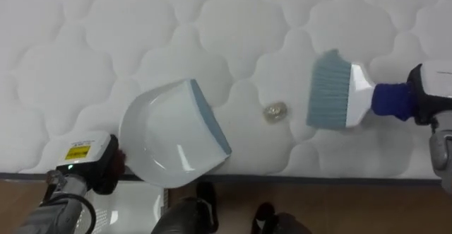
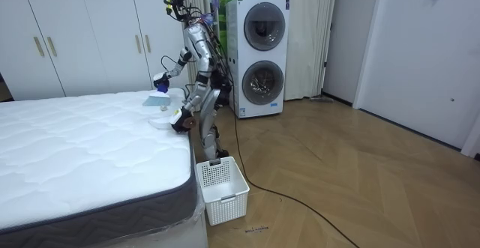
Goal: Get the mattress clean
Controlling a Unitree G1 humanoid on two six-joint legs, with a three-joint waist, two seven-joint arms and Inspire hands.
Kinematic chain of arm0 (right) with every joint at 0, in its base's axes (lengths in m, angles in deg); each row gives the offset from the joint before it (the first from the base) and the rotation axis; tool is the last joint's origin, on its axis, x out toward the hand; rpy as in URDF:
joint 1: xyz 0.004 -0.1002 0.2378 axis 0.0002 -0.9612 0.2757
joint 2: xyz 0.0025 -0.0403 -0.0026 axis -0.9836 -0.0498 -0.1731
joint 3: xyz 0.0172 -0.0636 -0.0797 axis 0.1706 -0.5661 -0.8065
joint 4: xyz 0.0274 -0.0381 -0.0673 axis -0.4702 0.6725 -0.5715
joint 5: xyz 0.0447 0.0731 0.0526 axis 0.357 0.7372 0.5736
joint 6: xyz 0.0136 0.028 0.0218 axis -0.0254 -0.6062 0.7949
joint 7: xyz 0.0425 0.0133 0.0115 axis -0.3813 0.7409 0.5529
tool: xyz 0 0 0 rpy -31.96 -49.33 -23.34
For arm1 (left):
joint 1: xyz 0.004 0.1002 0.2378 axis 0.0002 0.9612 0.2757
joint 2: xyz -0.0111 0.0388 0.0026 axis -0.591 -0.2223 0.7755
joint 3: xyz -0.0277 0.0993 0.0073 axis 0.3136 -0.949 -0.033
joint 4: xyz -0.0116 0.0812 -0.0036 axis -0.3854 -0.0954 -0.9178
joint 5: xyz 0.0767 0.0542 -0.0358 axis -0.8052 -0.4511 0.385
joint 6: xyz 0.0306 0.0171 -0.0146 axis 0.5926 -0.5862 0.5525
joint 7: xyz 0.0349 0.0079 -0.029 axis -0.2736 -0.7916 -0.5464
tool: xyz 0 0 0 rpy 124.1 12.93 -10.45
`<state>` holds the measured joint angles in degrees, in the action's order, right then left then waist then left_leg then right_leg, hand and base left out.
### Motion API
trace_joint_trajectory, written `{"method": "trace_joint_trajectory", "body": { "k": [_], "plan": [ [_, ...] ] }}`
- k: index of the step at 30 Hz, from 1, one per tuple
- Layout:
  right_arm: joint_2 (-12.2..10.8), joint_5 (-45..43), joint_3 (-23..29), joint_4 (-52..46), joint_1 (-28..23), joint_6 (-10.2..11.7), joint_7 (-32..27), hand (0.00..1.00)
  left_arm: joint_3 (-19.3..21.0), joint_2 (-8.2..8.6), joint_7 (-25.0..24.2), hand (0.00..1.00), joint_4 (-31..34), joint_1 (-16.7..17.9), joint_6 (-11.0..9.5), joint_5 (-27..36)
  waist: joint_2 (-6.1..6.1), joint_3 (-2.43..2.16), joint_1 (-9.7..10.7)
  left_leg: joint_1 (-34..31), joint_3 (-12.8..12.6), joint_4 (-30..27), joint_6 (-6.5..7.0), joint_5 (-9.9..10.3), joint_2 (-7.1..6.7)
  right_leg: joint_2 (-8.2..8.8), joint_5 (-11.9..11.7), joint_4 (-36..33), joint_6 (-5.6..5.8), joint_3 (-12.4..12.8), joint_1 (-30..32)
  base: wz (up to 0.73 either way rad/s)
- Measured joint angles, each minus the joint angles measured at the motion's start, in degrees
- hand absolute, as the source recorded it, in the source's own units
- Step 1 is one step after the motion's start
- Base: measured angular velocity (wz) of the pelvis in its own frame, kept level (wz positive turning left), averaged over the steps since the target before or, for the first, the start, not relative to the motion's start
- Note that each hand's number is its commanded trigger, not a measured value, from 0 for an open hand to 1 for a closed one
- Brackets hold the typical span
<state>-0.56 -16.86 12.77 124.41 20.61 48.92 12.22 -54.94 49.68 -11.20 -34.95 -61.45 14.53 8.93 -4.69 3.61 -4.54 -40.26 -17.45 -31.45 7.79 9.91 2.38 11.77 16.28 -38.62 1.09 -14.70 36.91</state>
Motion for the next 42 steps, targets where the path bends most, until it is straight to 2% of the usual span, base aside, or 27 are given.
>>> {"method": "trace_joint_trajectory", "body": {
  "k": [7,12,18,32,37,42],
  "plan": [
    [1.5,-8.4,-1.4,-0.2,0.3,-1.8,-3.0,1.0,-1.0,-0.25,1.4,1.0,-0.1,-0.5,0.5,-0.6,-0.12,0.07,-0.3,-0.4,0.5,-0.3,-0.01,0.0,0.17,-0.32,0.0,0.5,-0.03,-0.7,-0.2,0.02],
    [2.3,-15.9,-2.2,-0.3,0.6,-2.8,-4.1,1.0,-1.0,-0.67,2.5,1.0,-0.2,-1.4,0.5,-4.2,-0.02,0.1,-0.7,-0.4,1.0,-0.3,-0.13,0.0,0.94,-1.0,-0.9,2.4,-0.35,-1.5,-1.1,-0.01],
    [3.0,-21.9,-2.2,-1.0,0.7,-4.2,-4.3,1.0,-1.1,-0.55,2.9,1.0,-0.1,-2.2,0.5,-7.1,0.17,0.21,-1.8,-0.5,1.0,0.0,-0.13,0.1,1.0,-0.85,-1.3,3.1,-0.42,-3.0,-1.0,-0.03],
    [3.2,-22.7,-2.3,-0.5,0.6,-6.1,-4.9,1.0,-1.1,0.59,3.8,1.0,-1.9,-3.2,0.6,-7.4,1.01,0.5,-2.0,-1.0,1.1,0.0,-0.35,0.2,1.07,-0.89,-1.3,3.0,-0.43,-3.5,-0.9,0.0],
    [4.0,-21.2,-5.1,-0.3,0.5,-8.0,-5.4,1.0,-2.1,1.35,3.8,1.0,-2.4,-4.1,0.7,-7.4,2.38,1.05,-2.2,-1.2,1.2,-0.5,-0.15,0.3,0.97,-0.85,-1.3,2.8,-0.43,-3.5,-0.9,0.0],
    [4.0,-20.4,-6.1,0.6,0.3,-8.7,-7.1,1.0,-2.2,2.7,4.2,1.0,-3.6,-4.5,1.5,-7.4,3.17,0.99,-2.2,-1.1,1.2,-0.4,-0.11,0.3,0.94,-0.82,-1.3,2.6,-0.43,-3.5,-0.9,0.0]
  ]
}}
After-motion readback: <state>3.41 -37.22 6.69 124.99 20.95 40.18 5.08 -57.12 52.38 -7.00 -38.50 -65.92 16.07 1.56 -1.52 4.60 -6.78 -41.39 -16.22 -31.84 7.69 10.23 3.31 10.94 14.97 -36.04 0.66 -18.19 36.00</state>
